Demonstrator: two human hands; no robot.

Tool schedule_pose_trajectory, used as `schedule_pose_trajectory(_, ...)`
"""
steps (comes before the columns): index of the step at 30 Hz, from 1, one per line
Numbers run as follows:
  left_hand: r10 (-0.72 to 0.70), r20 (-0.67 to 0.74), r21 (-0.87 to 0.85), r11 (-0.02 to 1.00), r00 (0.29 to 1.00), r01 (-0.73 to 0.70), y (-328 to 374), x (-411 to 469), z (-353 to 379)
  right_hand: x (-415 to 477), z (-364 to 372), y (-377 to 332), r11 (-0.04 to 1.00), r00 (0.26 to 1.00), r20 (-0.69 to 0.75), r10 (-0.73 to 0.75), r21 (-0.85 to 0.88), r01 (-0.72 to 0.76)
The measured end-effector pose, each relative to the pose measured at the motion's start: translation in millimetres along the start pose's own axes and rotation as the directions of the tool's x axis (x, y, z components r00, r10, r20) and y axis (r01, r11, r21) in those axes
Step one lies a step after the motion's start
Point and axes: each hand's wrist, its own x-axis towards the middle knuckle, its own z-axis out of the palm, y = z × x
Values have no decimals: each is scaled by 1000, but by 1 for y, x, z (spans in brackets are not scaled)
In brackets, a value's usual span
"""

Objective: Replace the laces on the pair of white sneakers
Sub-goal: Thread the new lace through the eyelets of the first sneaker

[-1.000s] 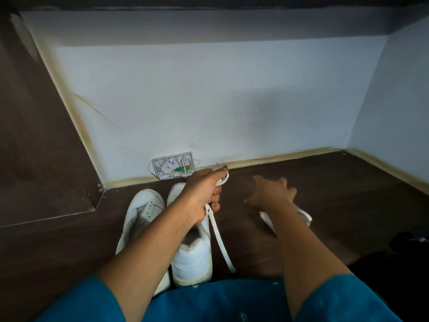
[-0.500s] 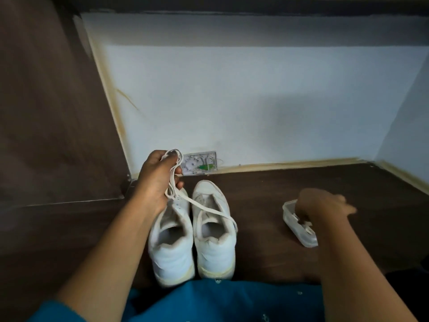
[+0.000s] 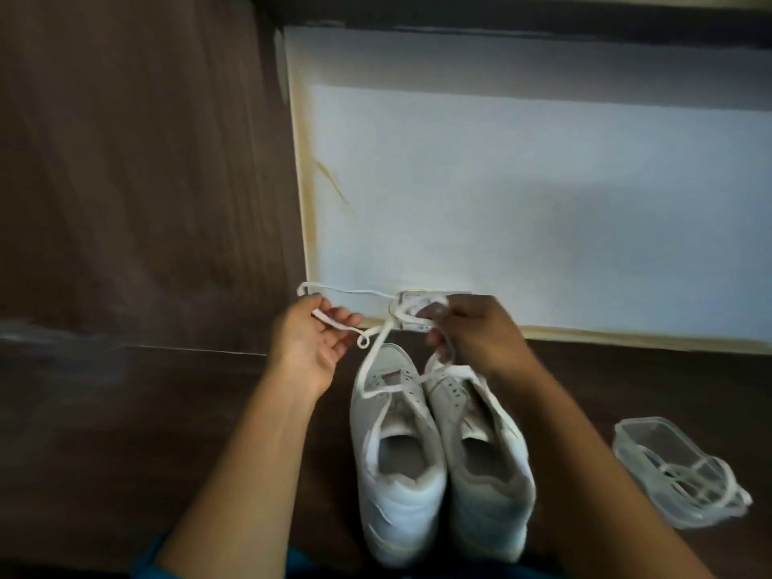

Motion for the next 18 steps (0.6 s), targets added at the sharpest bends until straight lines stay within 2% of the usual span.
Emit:
schedule_pose_trajectory(2,-49,-12,-37,998,999,48,7,11,-11,8,-9,6,988,991,-112,66,149,-49)
schedule_pose_trajectory(5,12,-18,111,994,1000,-10,13,18,-19,17,-18,13,980,959,-253,126,185,-80)
schedule_pose_trajectory(7,153,-67,307,943,986,-126,15,25,-23,20,-16,16,991,966,-230,118,97,-97)
schedule_pose_trajectory(9,287,-120,483,853,950,-197,17,32,-29,23,-12,18,992,972,-227,54,-96,-78)
schedule_pose_trajectory(10,337,-119,605,770,934,-200,19,35,-34,23,-11,16,987,971,-235,43,-139,-78)
schedule_pose_trajectory(12,411,0,888,420,911,-189,20,35,-41,22,-8,9,985,983,-178,43,-158,-71)
schedule_pose_trajectory(13,380,93,926,306,920,-220,19,30,-39,20,-6,3,974,996,-90,27,-221,-46)
schedule_pose_trajectory(14,285,223,892,325,932,-313,16,23,-34,18,-3,-2,949,999,32,21,-314,-10)
schedule_pose_trajectory(15,140,366,810,438,920,-389,12,15,-26,14,3,-8,927,986,163,27,-373,37)
schedule_pose_trajectory(16,5,500,727,541,866,-423,5,8,-18,12,10,-12,929,961,274,41,-365,64)
schedule_pose_trajectory(17,-69,577,683,588,814,-434,-2,5,-12,10,15,-15,945,941,333,64,-322,50)
schedule_pose_trajectory(18,-87,597,676,590,797,-442,-6,7,-11,11,18,-15,965,939,336,73,-262,19)
